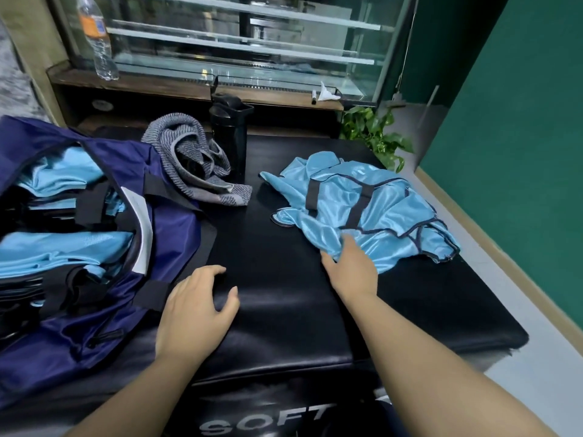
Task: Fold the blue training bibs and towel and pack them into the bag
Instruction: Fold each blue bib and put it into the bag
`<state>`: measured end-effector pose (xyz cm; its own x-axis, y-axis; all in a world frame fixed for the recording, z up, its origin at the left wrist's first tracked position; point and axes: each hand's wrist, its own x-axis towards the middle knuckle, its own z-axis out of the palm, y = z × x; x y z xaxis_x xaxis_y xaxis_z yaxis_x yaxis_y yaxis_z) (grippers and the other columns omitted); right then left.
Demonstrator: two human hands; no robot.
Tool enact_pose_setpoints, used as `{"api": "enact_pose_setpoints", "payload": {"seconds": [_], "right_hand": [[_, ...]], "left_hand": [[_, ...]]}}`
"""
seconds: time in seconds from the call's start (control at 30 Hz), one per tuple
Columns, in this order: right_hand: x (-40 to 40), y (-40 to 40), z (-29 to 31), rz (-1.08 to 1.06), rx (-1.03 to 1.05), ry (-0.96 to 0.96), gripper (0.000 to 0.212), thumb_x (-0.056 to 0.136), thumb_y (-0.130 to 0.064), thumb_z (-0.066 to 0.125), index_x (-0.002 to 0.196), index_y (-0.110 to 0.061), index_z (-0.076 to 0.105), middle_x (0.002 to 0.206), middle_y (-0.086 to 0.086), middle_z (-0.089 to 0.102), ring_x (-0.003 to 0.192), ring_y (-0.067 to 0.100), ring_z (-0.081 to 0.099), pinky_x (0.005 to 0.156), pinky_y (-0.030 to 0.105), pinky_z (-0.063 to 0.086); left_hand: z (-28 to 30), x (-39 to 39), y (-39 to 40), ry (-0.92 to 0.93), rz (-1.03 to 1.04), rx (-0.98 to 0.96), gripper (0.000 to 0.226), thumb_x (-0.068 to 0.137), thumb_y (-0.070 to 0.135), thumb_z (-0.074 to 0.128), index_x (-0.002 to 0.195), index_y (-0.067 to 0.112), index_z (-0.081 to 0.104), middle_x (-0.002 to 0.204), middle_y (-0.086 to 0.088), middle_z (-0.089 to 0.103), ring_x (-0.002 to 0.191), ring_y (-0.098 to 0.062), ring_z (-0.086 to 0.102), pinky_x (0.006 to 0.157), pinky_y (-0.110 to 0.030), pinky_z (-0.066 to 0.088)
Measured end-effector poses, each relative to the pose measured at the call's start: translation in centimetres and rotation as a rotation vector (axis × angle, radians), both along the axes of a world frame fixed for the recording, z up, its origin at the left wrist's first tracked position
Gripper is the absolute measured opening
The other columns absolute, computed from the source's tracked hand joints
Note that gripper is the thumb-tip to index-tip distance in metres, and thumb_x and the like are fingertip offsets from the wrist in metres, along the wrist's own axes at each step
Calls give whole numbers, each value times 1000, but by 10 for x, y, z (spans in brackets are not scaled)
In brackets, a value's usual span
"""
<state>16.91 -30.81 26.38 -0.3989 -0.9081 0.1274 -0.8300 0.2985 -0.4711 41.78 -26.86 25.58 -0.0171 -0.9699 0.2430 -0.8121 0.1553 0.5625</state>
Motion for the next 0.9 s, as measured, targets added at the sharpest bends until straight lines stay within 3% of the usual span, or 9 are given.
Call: {"api": "enact_pose_setpoints", "payload": {"seconds": [0.1, 0.27, 0.37, 0.47, 0.53, 0.63, 0.7, 0.8, 0.9], "right_hand": [[5, 17, -4, 93, 63, 175, 27, 100, -32, 40, 104, -15, 60, 102, 7, 65, 94, 31, 59, 69, 33, 34], [14, 60, 2, 257, 110, 127, 27, 100, -34, 41, 104, -19, 63, 103, 6, 67, 99, 29, 58, 74, 33, 38], [25, 89, 5, 340, 165, 101, 29, 100, -40, 40, 103, -22, 63, 102, 4, 67, 99, 27, 58, 76, 33, 39], [36, 110, 8, 408, 221, 74, 33, 100, -43, 41, 104, -21, 64, 101, 5, 66, 98, 26, 57, 75, 32, 38], [41, 121, 8, 439, 249, 47, 32, 99, -43, 42, 104, -20, 65, 103, 3, 66, 99, 26, 57, 78, 33, 40], [48, 135, 12, 476, 267, -57, 31, 98, -42, 47, 107, -20, 67, 105, 0, 66, 99, 22, 58, 82, 31, 42], [54, 145, 13, 513, 256, -261, 23, 96, -37, 53, 98, -21, 70, 92, -7, 67, 90, 12, 59, 81, 28, 44], [66, 160, 15, 572, 167, -460, 14, 94, -28, 60, 90, -24, 73, 73, -18, 56, 73, -3, 52, 78, 21, 44], [69, 168, 14, 585, 32, -433, 18, 90, -28, 65, 106, -23, 72, 87, -7, 59, 87, 6, 53, 85, 21, 42]], "left_hand": [[0, 0, 1, 9, -1, -1, 37, 85, 30, 64, 119, 17, 57, 119, 2, 61, 111, -23, 56, 96, -36, 39], [5, 2, 2, 39, -48, -23, 39, 83, 29, 66, 119, 18, 58, 121, 1, 61, 111, -25, 57, 98, -39, 40], [4, 7, 5, -5, -175, -50, 49, 82, 47, 52, 127, 27, 54, 132, 3, 55, 119, -22, 54, 104, -42, 39], [3, 8, 18, -84, -299, 35, 63, 78, 62, 36, 139, 46, 37, 151, 10, 33, 136, -11, 34, 117, -41, 16], [2, 6, 30, -111, -360, 78, 63, 79, 64, 39, 140, 55, 21, 157, 11, 16, 142, -11, 23, 117, -47, 3], [3, 2, 51, -158, -412, 147, 67, 92, 46, 54, 138, 60, 8, 159, 10, -9, 147, -16, 2, 114, -55, -5], [6, 0, 62, -174, -425, 166, 64, 93, 42, 55, 138, 59, 14, 157, 9, -16, 146, -17, -8, 114, -56, -4], [8, 0, 74, -142, -486, 104, 45, 90, 43, 59, 132, 48, 46, 157, 12, -2, 144, -8, -10, 117, -55, 4], [9, 0, 84, -61, -540, 29, 19, 91, 42, 56, 110, 39, 56, 144, 19, 38, 138, 7, 1, 119, -48, 5]]}}
